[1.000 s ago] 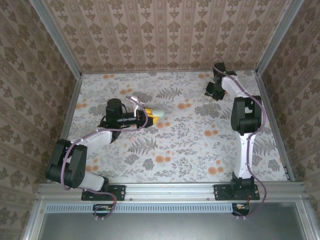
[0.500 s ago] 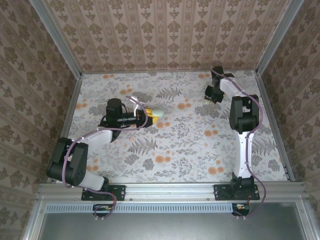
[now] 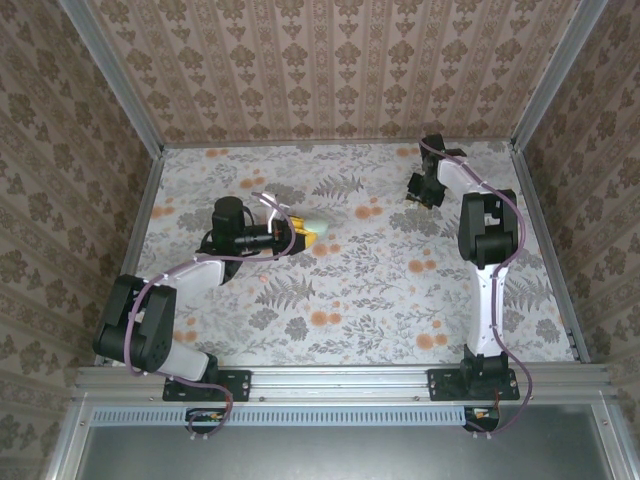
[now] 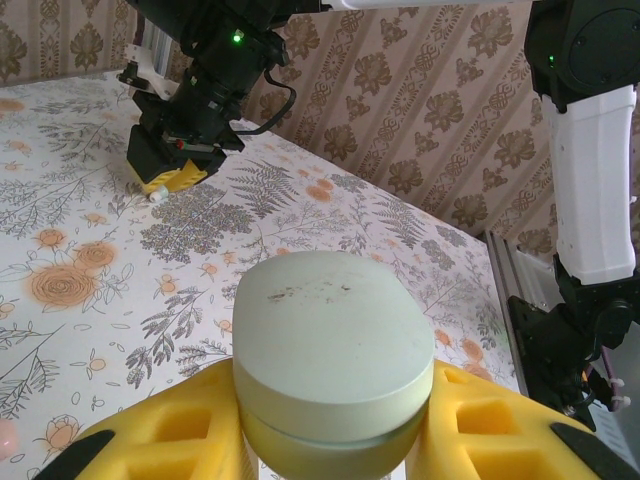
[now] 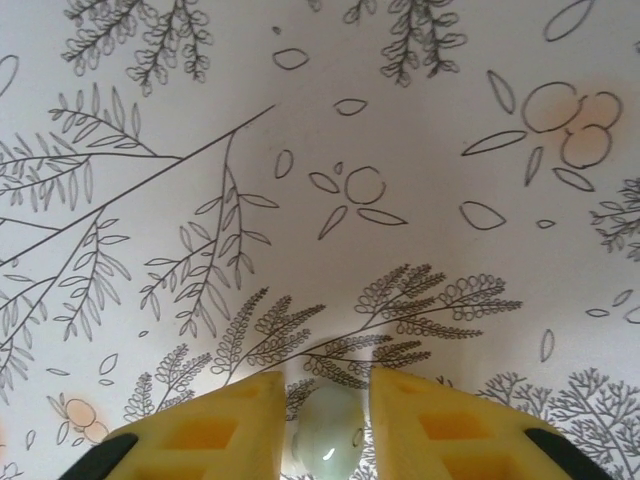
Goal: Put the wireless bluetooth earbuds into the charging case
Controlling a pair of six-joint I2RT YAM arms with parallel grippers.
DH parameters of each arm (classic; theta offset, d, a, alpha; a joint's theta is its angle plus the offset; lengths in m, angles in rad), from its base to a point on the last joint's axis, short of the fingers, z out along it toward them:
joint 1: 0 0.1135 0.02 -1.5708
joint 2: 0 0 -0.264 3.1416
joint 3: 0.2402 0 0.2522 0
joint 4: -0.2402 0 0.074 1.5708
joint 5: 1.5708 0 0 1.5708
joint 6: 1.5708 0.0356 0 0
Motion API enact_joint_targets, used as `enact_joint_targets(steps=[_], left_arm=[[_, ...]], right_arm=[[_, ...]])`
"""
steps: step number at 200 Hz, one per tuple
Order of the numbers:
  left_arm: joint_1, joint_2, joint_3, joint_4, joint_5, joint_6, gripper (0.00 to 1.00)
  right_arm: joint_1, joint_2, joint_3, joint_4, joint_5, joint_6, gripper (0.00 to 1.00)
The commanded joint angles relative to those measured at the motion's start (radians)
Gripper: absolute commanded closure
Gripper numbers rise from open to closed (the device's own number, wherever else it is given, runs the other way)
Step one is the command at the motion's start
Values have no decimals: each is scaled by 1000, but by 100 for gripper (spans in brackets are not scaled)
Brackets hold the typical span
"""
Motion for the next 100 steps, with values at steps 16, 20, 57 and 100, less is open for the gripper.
enact_joint_targets(steps=[16, 20, 57, 100], left_arm=[[6, -31, 14, 13, 25, 0, 100], [7, -31, 14, 11, 25, -1, 100], [8, -32, 15, 11, 27, 0, 100], [6, -52, 24, 11, 28, -9, 100]], right_arm=[[23, -26, -35, -45, -14, -7, 80], [23, -30, -35, -47, -14, -8, 81], [28, -119, -60, -68, -8, -27, 84], [81, -379, -277, -13, -64, -68, 86]])
